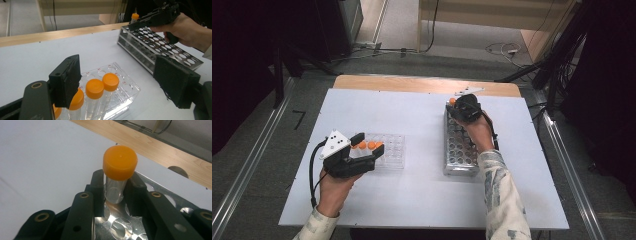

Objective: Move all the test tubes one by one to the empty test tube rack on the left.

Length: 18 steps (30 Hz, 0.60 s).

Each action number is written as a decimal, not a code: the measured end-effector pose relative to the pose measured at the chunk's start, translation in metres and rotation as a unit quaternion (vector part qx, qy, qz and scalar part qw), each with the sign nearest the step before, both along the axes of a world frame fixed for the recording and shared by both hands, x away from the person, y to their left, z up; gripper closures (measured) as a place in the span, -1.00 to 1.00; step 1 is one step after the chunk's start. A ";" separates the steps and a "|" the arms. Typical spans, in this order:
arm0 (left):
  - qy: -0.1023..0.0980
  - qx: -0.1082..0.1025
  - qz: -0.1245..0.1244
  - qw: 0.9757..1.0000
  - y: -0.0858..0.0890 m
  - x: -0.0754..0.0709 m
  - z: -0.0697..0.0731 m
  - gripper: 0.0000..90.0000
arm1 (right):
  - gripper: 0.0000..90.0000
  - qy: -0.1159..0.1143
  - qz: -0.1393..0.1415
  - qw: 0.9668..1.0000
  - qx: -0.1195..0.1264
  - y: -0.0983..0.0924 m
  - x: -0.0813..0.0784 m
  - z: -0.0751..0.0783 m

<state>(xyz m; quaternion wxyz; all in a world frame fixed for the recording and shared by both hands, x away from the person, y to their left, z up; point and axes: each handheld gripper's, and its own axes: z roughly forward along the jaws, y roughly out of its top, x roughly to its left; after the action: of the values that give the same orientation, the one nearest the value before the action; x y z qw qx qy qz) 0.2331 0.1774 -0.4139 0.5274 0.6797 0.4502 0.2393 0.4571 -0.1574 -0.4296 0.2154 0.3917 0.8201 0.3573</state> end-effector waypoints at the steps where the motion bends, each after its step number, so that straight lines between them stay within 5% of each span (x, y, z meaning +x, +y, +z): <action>1: 0.001 0.000 0.000 1.000 0.000 0.000 0.000 -0.50 | 0.57 0.000 -0.002 1.000 0.002 0.000 0.000 0.000; 18: -0.003 0.000 0.001 1.000 0.001 -0.001 0.001 -0.50 | 0.59 -0.012 -0.009 0.999 0.049 -0.011 -0.003 0.020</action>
<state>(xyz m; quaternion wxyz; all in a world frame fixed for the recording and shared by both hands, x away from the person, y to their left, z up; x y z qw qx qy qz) 0.2317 0.1787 -0.4131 0.5287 0.6785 0.4493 0.2414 0.4542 -0.1686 -0.4097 0.2093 0.4045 0.7954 0.3999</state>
